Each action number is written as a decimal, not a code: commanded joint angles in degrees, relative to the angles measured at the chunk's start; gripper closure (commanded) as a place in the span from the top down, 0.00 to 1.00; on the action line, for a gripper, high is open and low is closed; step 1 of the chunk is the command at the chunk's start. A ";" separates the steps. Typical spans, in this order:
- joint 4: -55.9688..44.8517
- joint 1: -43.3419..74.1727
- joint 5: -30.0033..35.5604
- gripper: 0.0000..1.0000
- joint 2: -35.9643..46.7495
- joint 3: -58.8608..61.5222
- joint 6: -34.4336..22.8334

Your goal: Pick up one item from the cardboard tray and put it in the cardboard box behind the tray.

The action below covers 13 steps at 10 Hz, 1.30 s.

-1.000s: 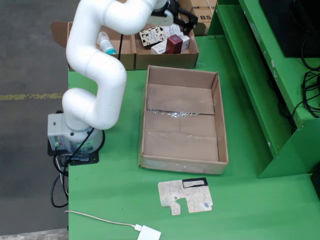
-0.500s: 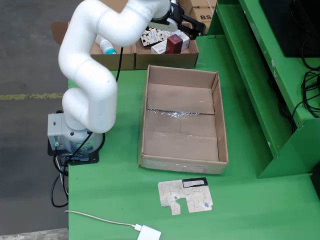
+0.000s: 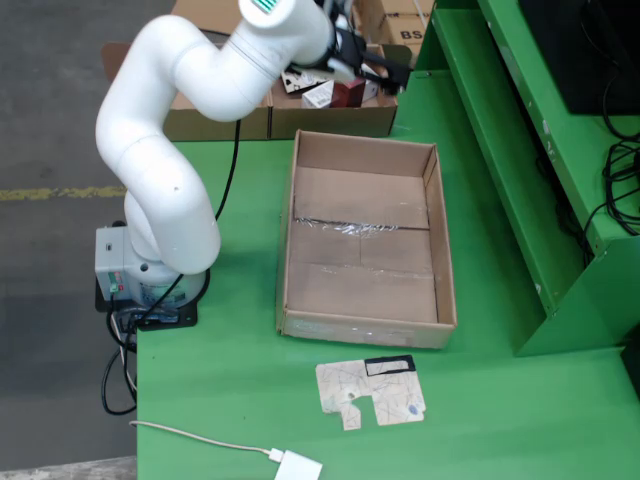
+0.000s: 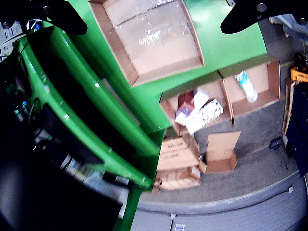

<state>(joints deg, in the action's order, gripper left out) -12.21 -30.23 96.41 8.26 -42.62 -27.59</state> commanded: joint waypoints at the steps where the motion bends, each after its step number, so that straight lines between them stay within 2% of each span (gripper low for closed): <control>1: -2.60 17.17 3.11 1.00 -9.89 -18.51 -10.03; 3: -5.84 24.50 4.70 1.00 -18.70 -7.04 -16.43; 5: -15.02 30.97 6.55 1.00 -30.63 11.87 -21.45; 7: -18.89 33.51 7.27 1.00 -36.70 20.84 -23.30; 13: -18.89 33.51 7.27 1.00 -36.70 20.84 -23.30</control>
<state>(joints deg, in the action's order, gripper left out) -31.55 2.63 103.18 -25.83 -31.81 -50.44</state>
